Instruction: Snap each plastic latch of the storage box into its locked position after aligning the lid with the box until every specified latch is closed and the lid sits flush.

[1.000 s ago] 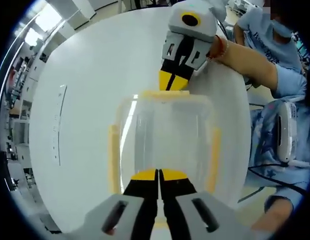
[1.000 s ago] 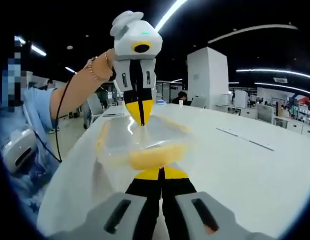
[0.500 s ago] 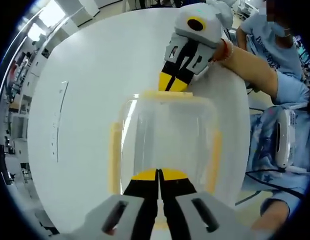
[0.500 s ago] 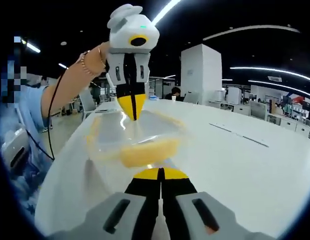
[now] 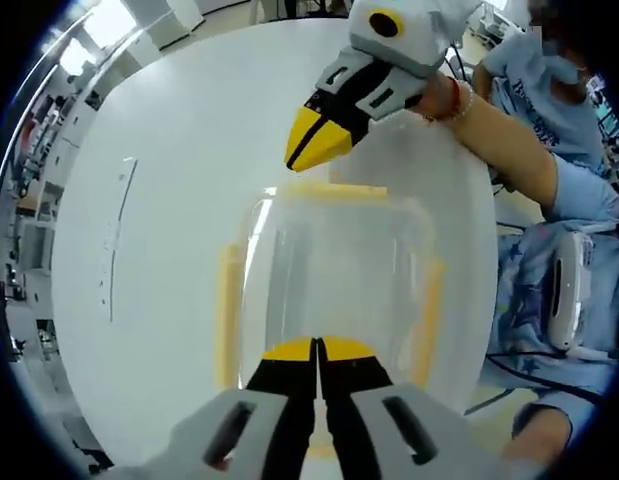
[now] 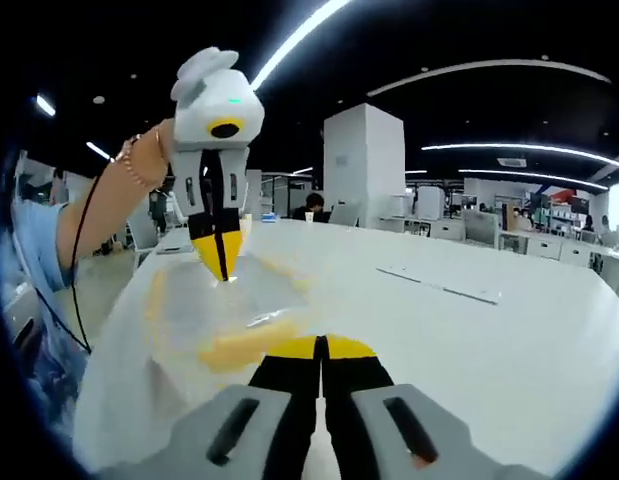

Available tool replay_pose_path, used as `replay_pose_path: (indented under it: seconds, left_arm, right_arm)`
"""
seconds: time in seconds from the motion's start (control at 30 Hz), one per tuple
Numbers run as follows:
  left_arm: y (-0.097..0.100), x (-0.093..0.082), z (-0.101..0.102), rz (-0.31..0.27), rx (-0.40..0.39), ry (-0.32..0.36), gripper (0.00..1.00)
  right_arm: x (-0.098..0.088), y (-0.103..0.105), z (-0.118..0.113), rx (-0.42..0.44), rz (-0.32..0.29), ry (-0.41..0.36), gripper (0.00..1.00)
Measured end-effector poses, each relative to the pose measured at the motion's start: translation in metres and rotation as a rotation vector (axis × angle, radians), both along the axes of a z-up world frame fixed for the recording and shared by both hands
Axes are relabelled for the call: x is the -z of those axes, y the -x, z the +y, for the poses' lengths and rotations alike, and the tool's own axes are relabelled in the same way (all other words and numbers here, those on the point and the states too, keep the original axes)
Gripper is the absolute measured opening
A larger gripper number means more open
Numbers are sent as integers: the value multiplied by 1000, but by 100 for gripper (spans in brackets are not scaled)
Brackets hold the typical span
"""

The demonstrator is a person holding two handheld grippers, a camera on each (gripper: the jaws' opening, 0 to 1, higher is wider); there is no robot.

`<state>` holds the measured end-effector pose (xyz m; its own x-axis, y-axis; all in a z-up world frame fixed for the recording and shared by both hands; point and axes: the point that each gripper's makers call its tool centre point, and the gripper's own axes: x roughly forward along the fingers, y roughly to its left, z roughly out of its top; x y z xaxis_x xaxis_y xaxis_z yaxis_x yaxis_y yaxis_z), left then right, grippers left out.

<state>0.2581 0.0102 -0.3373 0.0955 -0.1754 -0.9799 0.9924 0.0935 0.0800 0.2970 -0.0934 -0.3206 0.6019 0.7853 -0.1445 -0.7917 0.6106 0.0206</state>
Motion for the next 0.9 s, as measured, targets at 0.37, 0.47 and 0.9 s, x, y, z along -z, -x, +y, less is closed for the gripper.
replay_pose_path:
  seconds: [0.37,0.47,0.9]
  left_arm:
    - [-1,-4,4,41,-22,146,0]
    - [-1,-6,4,36,0,198,0]
    - [-3,-12,7,56,7,353,0]
  right_arm:
    - [-28,19,79,-200,-59,303,0]
    - [-29,22,97,-241,-56,383,0]
    - [-6,34,120,-307,20,577,0]
